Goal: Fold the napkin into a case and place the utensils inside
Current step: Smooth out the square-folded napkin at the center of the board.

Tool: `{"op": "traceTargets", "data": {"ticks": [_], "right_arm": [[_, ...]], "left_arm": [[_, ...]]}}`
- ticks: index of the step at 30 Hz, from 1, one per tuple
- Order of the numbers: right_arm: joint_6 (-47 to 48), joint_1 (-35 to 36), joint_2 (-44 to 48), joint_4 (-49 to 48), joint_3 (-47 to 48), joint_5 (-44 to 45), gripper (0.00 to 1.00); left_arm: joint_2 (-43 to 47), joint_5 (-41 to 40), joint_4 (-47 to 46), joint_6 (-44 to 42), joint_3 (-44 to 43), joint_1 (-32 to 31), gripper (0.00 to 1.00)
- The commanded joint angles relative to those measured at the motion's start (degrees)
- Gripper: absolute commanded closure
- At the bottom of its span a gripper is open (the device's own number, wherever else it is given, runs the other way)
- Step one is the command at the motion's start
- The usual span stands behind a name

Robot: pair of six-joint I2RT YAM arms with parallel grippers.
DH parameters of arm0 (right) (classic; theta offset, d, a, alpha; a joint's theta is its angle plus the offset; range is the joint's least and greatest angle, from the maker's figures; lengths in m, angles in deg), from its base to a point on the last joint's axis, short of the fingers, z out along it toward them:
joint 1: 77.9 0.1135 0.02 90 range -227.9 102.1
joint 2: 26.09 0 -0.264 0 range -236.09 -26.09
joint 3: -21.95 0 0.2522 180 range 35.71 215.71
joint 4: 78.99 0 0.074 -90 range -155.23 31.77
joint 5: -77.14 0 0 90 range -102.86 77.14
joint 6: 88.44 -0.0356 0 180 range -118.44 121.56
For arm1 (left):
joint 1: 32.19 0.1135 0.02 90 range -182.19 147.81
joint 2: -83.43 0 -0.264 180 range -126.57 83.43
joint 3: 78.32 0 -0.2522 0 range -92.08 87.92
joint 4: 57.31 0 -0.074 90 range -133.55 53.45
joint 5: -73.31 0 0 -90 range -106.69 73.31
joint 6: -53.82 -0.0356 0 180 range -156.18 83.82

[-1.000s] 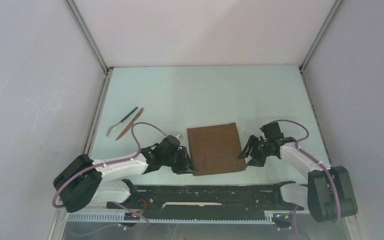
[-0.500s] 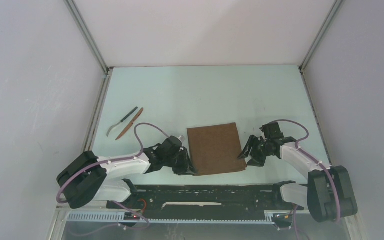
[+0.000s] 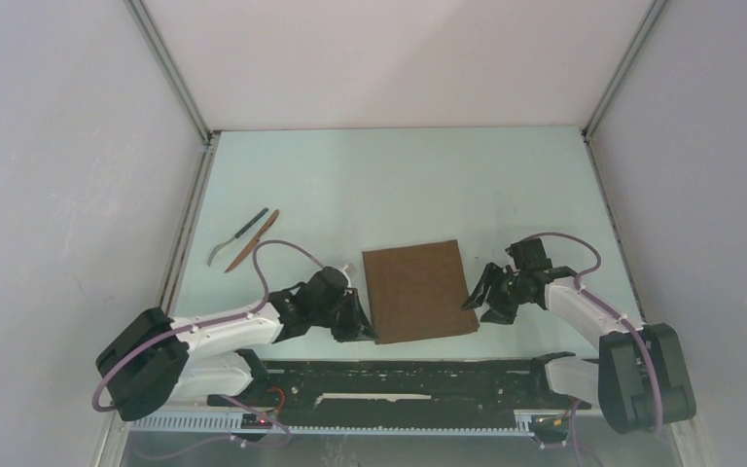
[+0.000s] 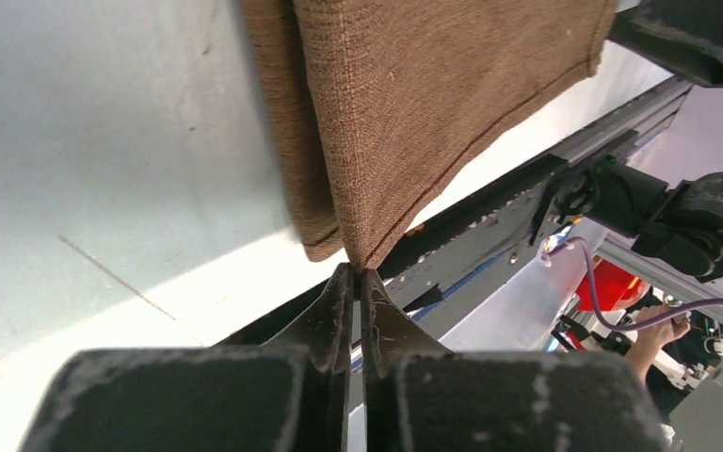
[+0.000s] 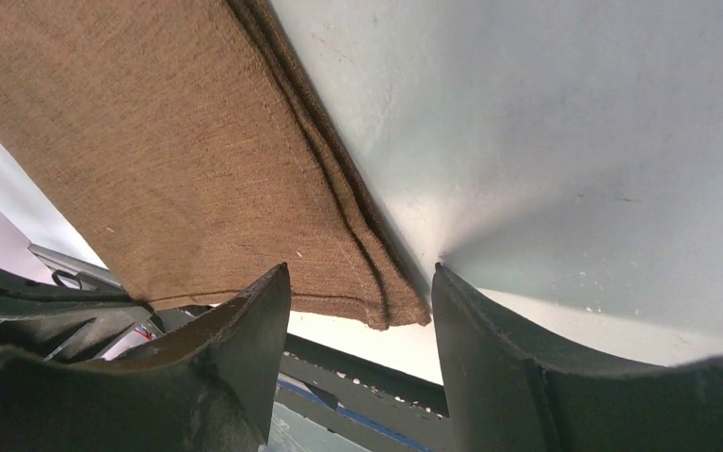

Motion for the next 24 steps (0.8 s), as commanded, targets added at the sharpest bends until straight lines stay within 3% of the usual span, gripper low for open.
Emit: {"op": "traceTargets", "data": {"ticks": [1, 6, 9, 11, 15, 17, 21, 24], "right_arm": [[1.42, 0.44, 1.29, -0.28, 1.19, 1.73, 0.35], [1.74, 1.22, 2.54, 1.66, 2.42, 3.06, 0.34], [1.83, 1.50, 3.30, 2.14, 2.82, 3.21, 0.34], [1.94, 1.82, 3.32, 2.38, 3.03, 2.96, 0.34], [2.55, 3.69, 3.72, 2.33, 4.17, 0.95, 0.32], [2.78, 5.43, 4.56, 2.10, 5.11, -0.12, 0.30], [3.41, 7.87, 5.30, -2.44, 5.63, -6.00, 0.18], [3.28, 8.52, 3.49, -6.73, 5.63, -10.66, 0.10]], "left_arm": [[-1.27, -0.31, -0.67, 0.65, 1.47, -0.44, 0.97], [-4.60, 1.05, -3.43, 1.17, 2.49, -0.43, 0.99], [-4.02, 0.78, -2.42, 0.76, 1.86, -0.43, 0.94], [-2.69, -0.55, 0.66, -0.35, 0.54, -0.44, 0.86], [0.97, -3.78, 7.88, -3.61, -2.88, -0.43, 0.59], [2.59, -4.82, 10.92, -5.09, -4.49, -0.26, 0.53], [4.38, -5.20, 12.98, -7.21, -6.87, 2.42, 0.54], [3.74, -3.34, 8.66, -7.56, -7.92, 6.05, 0.54]]}}
